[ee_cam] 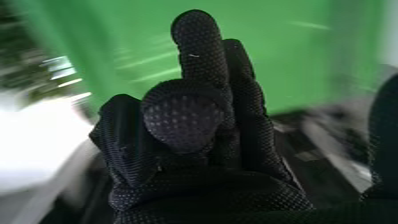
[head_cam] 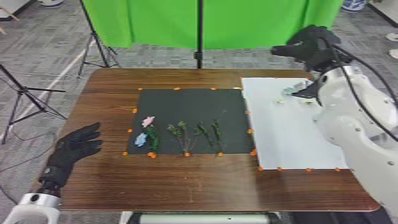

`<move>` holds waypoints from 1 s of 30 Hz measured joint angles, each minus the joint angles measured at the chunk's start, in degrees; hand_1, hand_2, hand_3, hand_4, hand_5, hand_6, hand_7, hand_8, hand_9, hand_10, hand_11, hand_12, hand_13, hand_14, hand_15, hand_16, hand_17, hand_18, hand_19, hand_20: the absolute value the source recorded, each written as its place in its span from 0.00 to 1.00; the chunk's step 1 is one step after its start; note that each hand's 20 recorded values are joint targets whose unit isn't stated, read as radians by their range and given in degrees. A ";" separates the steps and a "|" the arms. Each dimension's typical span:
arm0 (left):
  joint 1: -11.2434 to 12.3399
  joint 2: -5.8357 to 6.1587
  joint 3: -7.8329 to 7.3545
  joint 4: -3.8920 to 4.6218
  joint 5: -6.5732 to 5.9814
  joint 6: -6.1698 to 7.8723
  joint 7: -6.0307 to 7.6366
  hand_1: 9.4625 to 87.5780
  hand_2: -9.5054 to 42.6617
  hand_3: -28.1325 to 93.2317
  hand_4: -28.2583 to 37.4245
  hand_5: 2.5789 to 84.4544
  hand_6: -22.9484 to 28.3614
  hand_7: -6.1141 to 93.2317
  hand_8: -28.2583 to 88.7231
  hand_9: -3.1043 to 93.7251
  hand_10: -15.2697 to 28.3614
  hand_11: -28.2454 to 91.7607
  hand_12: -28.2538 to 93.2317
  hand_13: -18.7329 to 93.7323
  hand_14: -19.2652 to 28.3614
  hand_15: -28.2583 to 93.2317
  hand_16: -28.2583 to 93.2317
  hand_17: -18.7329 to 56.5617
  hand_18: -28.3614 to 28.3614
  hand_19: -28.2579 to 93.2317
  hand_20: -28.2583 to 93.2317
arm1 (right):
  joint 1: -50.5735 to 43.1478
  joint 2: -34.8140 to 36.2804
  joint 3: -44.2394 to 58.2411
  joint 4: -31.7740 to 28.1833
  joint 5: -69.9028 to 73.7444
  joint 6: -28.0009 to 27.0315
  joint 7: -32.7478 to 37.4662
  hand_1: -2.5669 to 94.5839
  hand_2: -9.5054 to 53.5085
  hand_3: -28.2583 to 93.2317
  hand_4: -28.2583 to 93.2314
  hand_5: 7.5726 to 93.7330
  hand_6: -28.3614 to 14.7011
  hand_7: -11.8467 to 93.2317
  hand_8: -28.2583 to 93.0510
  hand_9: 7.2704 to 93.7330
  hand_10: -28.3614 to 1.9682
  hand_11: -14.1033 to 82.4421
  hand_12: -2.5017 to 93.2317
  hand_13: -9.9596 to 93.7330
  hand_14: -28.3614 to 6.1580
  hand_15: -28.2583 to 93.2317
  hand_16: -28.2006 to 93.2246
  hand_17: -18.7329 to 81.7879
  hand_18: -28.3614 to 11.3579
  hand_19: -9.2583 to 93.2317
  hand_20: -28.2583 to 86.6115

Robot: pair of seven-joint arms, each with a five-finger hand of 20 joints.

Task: Arrange flowers

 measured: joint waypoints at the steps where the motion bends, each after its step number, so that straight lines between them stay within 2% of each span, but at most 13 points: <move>1: 0.05 -0.02 0.00 0.00 0.02 0.01 -0.01 0.42 0.06 0.79 0.42 0.46 0.47 0.20 0.18 0.42 0.61 0.40 0.34 0.48 0.77 0.46 0.25 0.30 0.78 0.55 0.57 | -2.00 1.21 1.69 1.10 -0.78 0.11 1.20 0.22 0.04 0.73 0.15 0.62 0.59 0.22 0.19 0.78 0.37 0.43 0.35 0.90 0.61 0.77 0.53 0.71 0.18 1.00 0.79; 9: 0.19 -0.06 0.02 0.00 0.11 0.01 -0.30 0.41 0.06 0.79 0.40 0.46 0.47 0.20 0.18 0.43 0.61 0.41 0.34 0.48 0.77 0.46 0.25 0.30 0.78 0.55 0.56 | -11.82 6.03 4.52 10.03 -3.75 0.72 5.24 0.26 0.01 0.75 0.14 0.63 0.63 0.24 0.18 0.80 0.41 0.45 0.35 0.91 0.63 0.77 0.53 0.73 0.19 1.00 0.80; 16: 0.19 -0.09 0.06 -0.01 0.18 -0.02 -0.40 0.41 0.07 0.79 0.39 0.47 0.48 0.20 0.18 0.43 0.61 0.41 0.34 0.48 0.77 0.46 0.25 0.30 0.78 0.54 0.56 | -13.51 5.34 2.47 13.72 -2.97 1.71 5.36 0.31 0.00 0.76 0.14 0.63 0.64 0.25 0.17 0.80 0.47 0.46 0.35 0.92 0.66 0.78 0.53 0.74 0.21 1.00 0.80; 24: 0.19 -0.10 0.07 0.00 0.19 -0.08 -0.62 0.41 0.07 0.79 0.39 0.47 0.48 0.20 0.18 0.43 0.62 0.40 0.34 0.48 0.77 0.46 0.25 0.30 0.78 0.54 0.56 | -14.77 4.58 0.55 15.88 -2.67 5.38 5.26 0.43 0.00 0.80 0.12 0.64 0.71 0.28 0.16 0.81 0.53 0.47 0.34 0.94 0.72 0.78 0.53 0.77 0.25 1.00 0.81; 26: 0.19 -0.10 0.09 0.01 0.19 -0.08 -0.63 0.41 0.07 0.79 0.39 0.47 0.49 0.20 0.18 0.43 0.62 0.40 0.34 0.48 0.77 0.46 0.25 0.30 0.78 0.54 0.56 | -14.96 4.34 -0.06 16.52 -2.20 6.75 5.08 0.49 0.00 0.79 0.09 0.67 0.71 0.30 0.24 0.83 0.56 0.42 0.41 0.94 0.73 0.78 0.53 0.77 0.26 1.00 0.81; 30: 0.19 -0.27 0.11 0.02 0.19 -0.08 -0.68 0.41 0.08 0.79 0.39 0.47 0.49 0.20 0.18 0.43 0.62 0.40 0.34 0.48 0.77 0.46 0.25 0.30 0.78 0.54 0.55 | -15.00 3.94 -1.91 17.97 -2.09 9.86 4.59 0.60 0.00 0.73 0.09 0.77 0.68 0.33 0.29 0.91 0.66 0.31 0.53 0.95 0.76 0.79 0.53 0.78 0.28 1.00 0.82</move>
